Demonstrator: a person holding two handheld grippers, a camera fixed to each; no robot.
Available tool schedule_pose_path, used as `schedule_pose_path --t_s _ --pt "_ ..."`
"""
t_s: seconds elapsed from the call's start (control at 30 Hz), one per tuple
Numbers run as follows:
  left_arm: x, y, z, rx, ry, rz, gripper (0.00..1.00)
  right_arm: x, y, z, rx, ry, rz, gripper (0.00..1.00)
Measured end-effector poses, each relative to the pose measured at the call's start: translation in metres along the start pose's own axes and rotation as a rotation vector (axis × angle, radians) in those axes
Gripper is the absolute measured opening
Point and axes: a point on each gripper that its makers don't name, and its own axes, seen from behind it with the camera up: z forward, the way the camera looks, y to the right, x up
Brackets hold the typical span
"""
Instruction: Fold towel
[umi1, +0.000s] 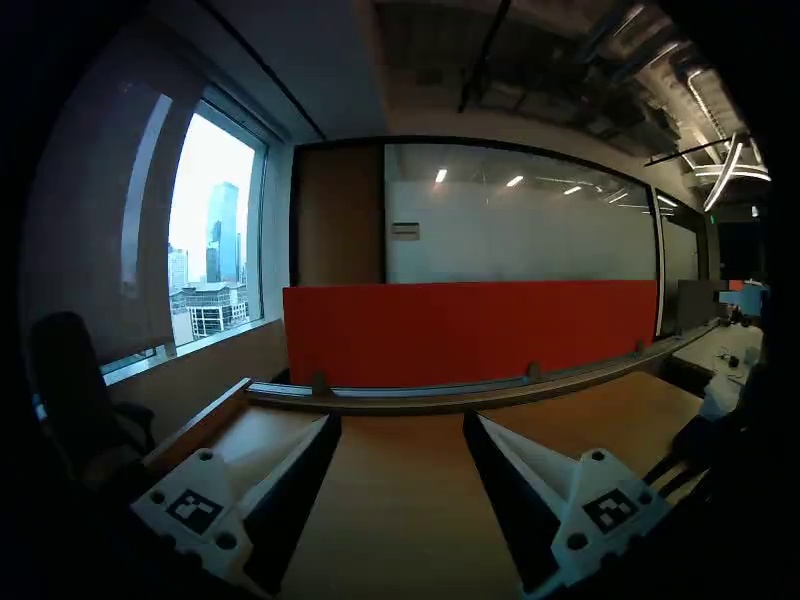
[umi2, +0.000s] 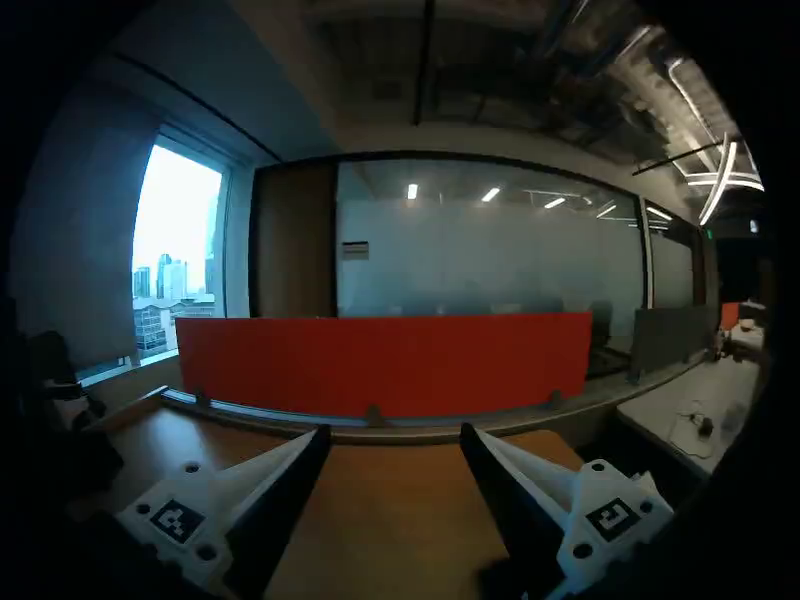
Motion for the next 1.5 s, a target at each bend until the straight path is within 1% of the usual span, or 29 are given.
schedule_pose_path --t_s 0.1,0.3,0.5,0.6,0.8,1.1,1.3,1.4,1.5 --pt "-0.004 0.001 -0.002 0.002 0.014 0.007 0.9 0.002 -0.003 0.0 -0.002 -0.002 -0.01 1.0" --pt "-0.019 0.002 -0.005 0.007 0.03 0.021 0.9 0.009 -0.01 0.0 -0.006 -0.004 0.001 1.0" --pt "-0.043 -0.001 -0.009 0.009 0.036 0.022 0.9 0.008 -0.017 -0.001 -0.008 -0.001 0.012 1.0" --pt "-0.057 -0.004 -0.009 0.008 0.037 0.011 0.9 0.005 -0.021 -0.001 -0.007 0.002 0.027 1.0" --pt "-0.085 -0.008 -0.006 -0.004 0.04 -0.005 0.9 -0.008 -0.021 -0.002 -0.022 0.003 0.039 1.0" --pt "-0.126 -0.009 0.002 -0.002 0.042 0.0 0.9 -0.035 -0.024 0.003 -0.038 -0.013 0.001 1.0" --pt "-0.148 -0.004 0.002 -0.005 0.046 0.005 0.9 -0.048 -0.029 0.007 -0.022 -0.013 0.01 1.0" --pt "-0.156 -0.005 0.001 -0.004 0.047 0.005 0.9 -0.055 -0.033 0.008 -0.006 -0.016 0.016 1.0" --pt "-0.162 -0.009 0.0 0.005 0.052 0.005 0.9 -0.063 -0.034 0.008 -0.003 -0.016 0.015 1.0"
